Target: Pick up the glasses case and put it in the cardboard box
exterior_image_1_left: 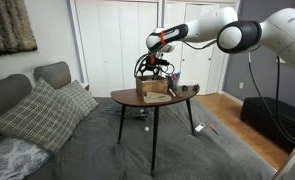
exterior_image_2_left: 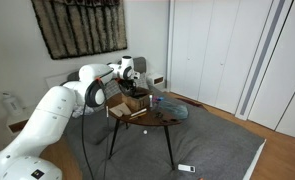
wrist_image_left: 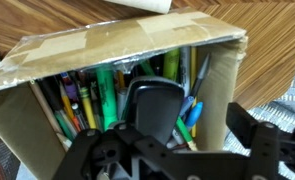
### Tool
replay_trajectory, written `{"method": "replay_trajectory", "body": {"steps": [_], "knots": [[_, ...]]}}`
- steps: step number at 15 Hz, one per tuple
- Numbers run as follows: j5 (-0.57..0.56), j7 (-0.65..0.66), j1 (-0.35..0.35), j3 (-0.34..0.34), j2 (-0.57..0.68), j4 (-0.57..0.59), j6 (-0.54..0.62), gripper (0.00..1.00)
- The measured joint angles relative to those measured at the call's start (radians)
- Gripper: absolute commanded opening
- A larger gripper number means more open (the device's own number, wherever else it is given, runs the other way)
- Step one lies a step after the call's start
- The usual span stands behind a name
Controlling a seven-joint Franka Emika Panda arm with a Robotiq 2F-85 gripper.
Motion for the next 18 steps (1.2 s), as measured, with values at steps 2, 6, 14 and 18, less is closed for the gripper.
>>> {"method": "replay_trajectory", "body": {"steps": [2,6,14,18], "knots": [[0.005,-0.003,-0.006,0.008,-0.012,0.012,-0.028,1.0],[0.016,-0.065,-0.036,0.034,-0.109,-0.013,-0.188,1.0],[0.013,-0.338,-0.147,0.033,-0.459,-0.298,-0.554,1.0],[0.01,-0.511,-0.201,0.015,-0.624,-0.482,-0.623,1.0]]}}
